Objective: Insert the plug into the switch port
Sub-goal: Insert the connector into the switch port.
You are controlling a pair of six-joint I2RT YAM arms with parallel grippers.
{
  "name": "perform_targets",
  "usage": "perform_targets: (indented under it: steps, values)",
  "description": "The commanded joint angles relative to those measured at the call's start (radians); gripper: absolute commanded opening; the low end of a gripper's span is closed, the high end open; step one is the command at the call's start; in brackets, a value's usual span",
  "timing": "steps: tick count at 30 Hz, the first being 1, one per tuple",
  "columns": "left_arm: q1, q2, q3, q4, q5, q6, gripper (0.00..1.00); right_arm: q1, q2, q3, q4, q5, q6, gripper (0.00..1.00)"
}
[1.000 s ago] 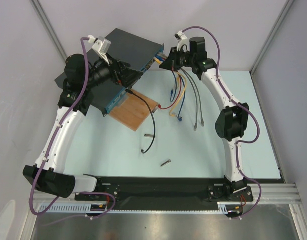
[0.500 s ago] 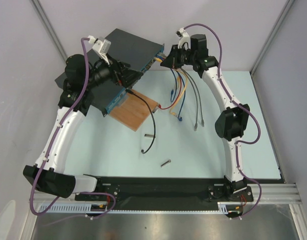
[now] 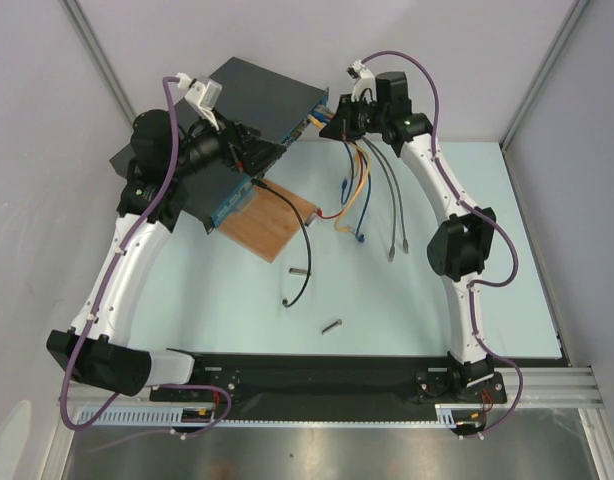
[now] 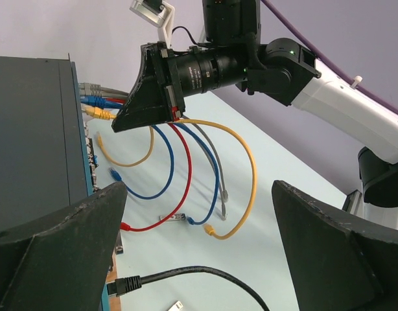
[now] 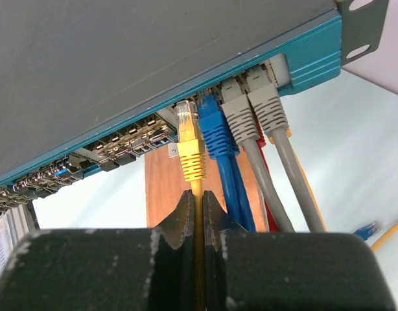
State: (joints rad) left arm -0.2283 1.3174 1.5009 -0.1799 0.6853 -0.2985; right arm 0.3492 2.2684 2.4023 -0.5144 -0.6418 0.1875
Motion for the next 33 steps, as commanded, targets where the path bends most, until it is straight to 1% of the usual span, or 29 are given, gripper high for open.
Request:
perform_targets:
  steps: [1, 15, 22, 25, 29, 33]
  values:
    - [0.012, -0.021, -0.004, 0.036, 0.019, -0.01, 1.0, 0.013, 0.002, 0.04, 0.021, 0.037, -0.034, 0.0]
    - [0.018, -0.02, -0.016, 0.059, 0.026, -0.028, 1.0, 0.011, -0.006, 0.083, 0.099, 0.022, -0.057, 0.0]
    - [0.02, -0.026, -0.021, 0.059, 0.025, -0.028, 1.0, 0.011, 0.006, 0.093, 0.143, -0.044, -0.026, 0.0]
    - [0.021, -0.029, -0.019, 0.056, 0.025, -0.027, 1.0, 0.004, 0.022, 0.101, 0.184, -0.1, 0.036, 0.0]
    - [0.026, -0.032, -0.018, 0.051, 0.026, -0.024, 1.0, 0.005, 0.042, 0.136, 0.146, -0.11, 0.067, 0.0]
    - [0.029, -0.035, -0.025, 0.053, 0.028, -0.025, 1.0, 0.008, 0.026, 0.113, 0.138, -0.091, 0.037, 0.0]
